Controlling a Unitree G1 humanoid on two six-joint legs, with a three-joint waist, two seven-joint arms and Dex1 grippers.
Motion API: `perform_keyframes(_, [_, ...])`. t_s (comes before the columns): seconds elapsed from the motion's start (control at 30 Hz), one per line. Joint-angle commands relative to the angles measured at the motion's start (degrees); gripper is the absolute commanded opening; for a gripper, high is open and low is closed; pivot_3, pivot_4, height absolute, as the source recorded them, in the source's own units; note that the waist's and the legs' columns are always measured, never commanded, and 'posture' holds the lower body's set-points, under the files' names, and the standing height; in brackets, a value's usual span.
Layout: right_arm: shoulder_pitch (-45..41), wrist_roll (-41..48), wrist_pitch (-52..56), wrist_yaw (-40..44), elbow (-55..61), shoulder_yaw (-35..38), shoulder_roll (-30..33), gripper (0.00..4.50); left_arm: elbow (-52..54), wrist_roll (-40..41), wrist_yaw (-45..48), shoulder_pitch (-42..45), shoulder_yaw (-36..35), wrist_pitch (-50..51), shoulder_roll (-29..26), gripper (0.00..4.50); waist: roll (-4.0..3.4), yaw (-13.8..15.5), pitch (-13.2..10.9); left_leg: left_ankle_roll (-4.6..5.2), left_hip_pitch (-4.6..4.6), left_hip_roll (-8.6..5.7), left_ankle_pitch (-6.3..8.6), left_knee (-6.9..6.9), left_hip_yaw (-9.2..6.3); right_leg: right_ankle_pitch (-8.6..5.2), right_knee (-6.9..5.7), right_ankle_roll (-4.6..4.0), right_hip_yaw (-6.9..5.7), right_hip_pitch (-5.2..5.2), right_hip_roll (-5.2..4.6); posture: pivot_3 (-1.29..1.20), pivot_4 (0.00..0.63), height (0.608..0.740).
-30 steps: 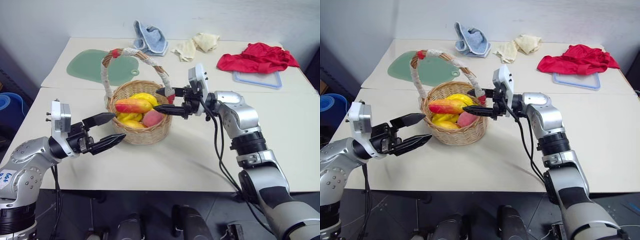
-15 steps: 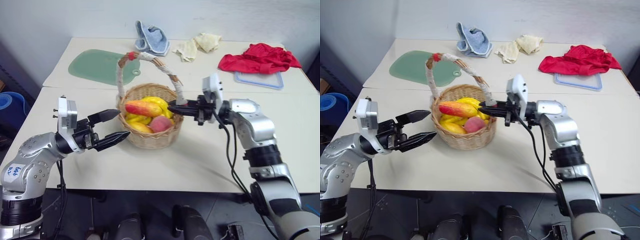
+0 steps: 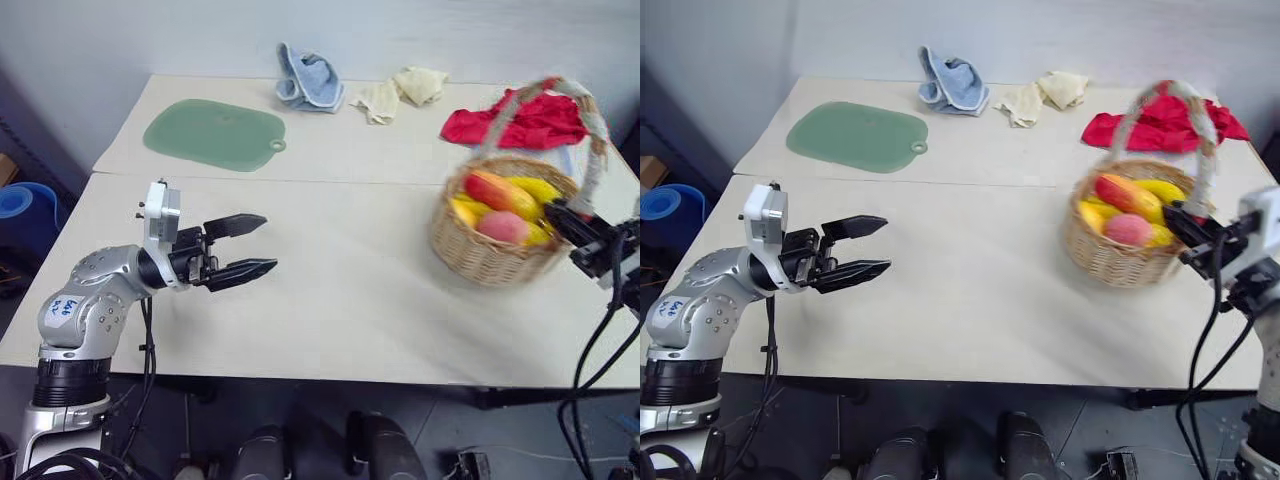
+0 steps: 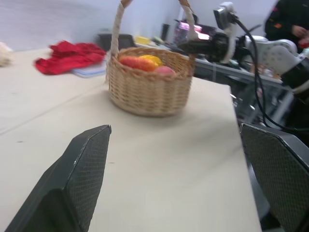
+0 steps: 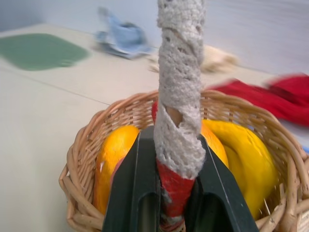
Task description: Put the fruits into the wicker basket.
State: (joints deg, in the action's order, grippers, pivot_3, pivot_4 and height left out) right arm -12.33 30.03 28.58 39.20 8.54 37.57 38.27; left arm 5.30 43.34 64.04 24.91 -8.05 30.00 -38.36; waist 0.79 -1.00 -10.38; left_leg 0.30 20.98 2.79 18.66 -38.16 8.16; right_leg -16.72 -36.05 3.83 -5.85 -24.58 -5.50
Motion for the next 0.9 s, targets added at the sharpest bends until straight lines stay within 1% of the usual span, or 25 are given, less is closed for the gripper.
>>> perform_keyframes(0.03, [-2.1,-1.6,-5.2,-1.1,-3.6,0.1,1.6,0.20,-1.6,-0.7,1.5,2.7,-0.1,-0.2,-0.7,4.50,0.00,-0.5,0.0,-0.02,-0.02,0.02,-0.02,0.00,-0.02,0.00,-0.02,0.00,-0.01,0.01,0.01,0.00,0.150,0.740])
perform_keyframes(0.17, [-4.8,-4.4,-9.4,-1.6,-13.3,-1.9,2.9,0.20,-2.3,-1.4,2.2,4.0,0.3,0.1,-0.9,4.50,0.00,-0.7,0.0,-0.03,-0.03,0.03,-0.04,0.06,0.01,0.00,-0.01,0.00,0.05,-0.02,0.01,0.00,0.150,0.740])
perform_keyframes(0.27, [-6.5,-4.5,-9.3,-1.0,-18.3,-2.7,4.4,0.20,-2.1,-1.5,2.6,3.2,0.0,0.2,-1.2,4.50,0.00,-0.6,0.0,-0.01,-0.04,0.03,-0.03,0.05,0.04,0.00,0.00,0.00,0.08,-0.02,-0.01,0.00,0.150,0.740])
perform_keyframes(0.33, [-7.1,-3.0,-8.2,-1.0,-19.1,-1.8,5.3,0.94,-1.1,-1.6,2.5,2.2,-0.2,0.4,-1.7,4.50,0.00,-0.5,0.0,-0.01,-0.04,0.03,-0.03,0.01,0.02,0.00,0.00,0.00,0.12,0.00,-0.02,0.00,0.150,0.740])
perform_keyframes(0.4, [-6.6,-2.8,-9.0,-1.6,-18.7,-0.5,6.1,1.49,0.0,-0.9,1.8,1.2,-1.3,1.4,-2.6,4.50,0.00,-0.5,0.0,0.00,-0.02,0.03,-0.03,0.01,0.00,0.00,0.01,0.00,0.27,0.00,-0.04,0.00,0.150,0.740])
perform_keyframes(0.47, [-4.6,-2.4,-9.1,-1.2,-16.5,0.6,6.5,2.19,1.2,-0.6,1.7,-0.3,-2.1,2.3,-3.7,4.50,0.00,-0.5,0.0,0.00,0.03,0.04,-0.03,0.02,-0.02,0.00,0.01,0.00,0.46,-0.04,-0.04,0.00,0.150,0.740])
perform_keyframes(0.57, [1.2,-2.6,-9.3,0.9,-10.9,2.0,7.9,3.24,2.7,-2.4,1.0,-3.2,-2.8,1.3,-5.1,4.50,-0.03,-0.2,0.0,0.00,0.07,0.03,-0.03,0.03,-0.05,0.00,0.04,0.00,0.47,-0.05,-0.05,0.00,0.150,0.740])
perform_keyframes(0.63, [6.3,-3.2,-11.1,3.2,-7.1,4.5,9.6,3.93,3.7,-3.5,-0.4,-5.7,-3.6,0.1,-5.2,4.50,-0.04,0.1,0.0,0.01,0.05,0.03,-0.02,0.06,-0.04,0.00,0.08,0.01,0.49,-0.04,-0.06,0.00,0.150,0.740])
perform_keyframes(0.7, [10.9,-3.3,-12.0,5.5,-5.3,7.8,11.3,4.47,3.4,-5.0,0.3,-8.5,-3.9,-1.4,-5.9,4.50,-0.04,0.5,0.0,0.03,0.05,0.02,-0.01,0.05,-0.02,0.02,0.09,0.03,0.50,-0.04,-0.06,0.00,0.150,0.740])
perform_keyframes(0.73, [13.6,-3.0,-11.4,7.3,-4.8,9.0,12.1,4.47,2.5,-6.4,0.9,-9.7,-3.9,-3.0,-6.3,4.50,-0.04,0.7,0.0,0.04,0.01,0.01,0.00,0.05,0.01,0.02,0.10,0.03,0.53,-0.03,-0.05,0.00,0.150,0.740])
perform_keyframes(0.8, [18.5,-4.1,-13.0,11.1,-4.3,9.0,13.3,4.47,1.1,-8.5,1.6,-11.5,-4.2,-5.7,-7.2,4.50,-0.02,0.8,0.0,0.06,-0.02,0.01,0.02,0.04,0.03,0.03,0.11,0.04,0.54,-0.02,-0.03,0.00,0.150,0.740])
perform_keyframes(0.87, [21.2,-3.4,-19.3,16.8,-3.7,8.1,12.3,4.47,0.8,-10.2,1.5,-13.6,-5.4,-8.2,-7.9,4.50,0.05,0.8,0.0,0.07,-0.08,0.04,0.04,0.06,0.03,0.02,0.16,0.04,0.54,0.05,-0.02,0.00,0.150,0.740])
perform_keyframes(0.9, [22.2,-2.9,-20.1,17.8,-2.6,7.2,11.6,4.47,1.4,-10.4,1.2,-15.3,-6.2,-8.3,-8.5,4.50,0.05,0.7,0.0,0.07,-0.10,0.04,0.07,0.06,0.04,0.02,0.17,0.04,0.55,0.06,-0.02,0.00,0.150,0.740])
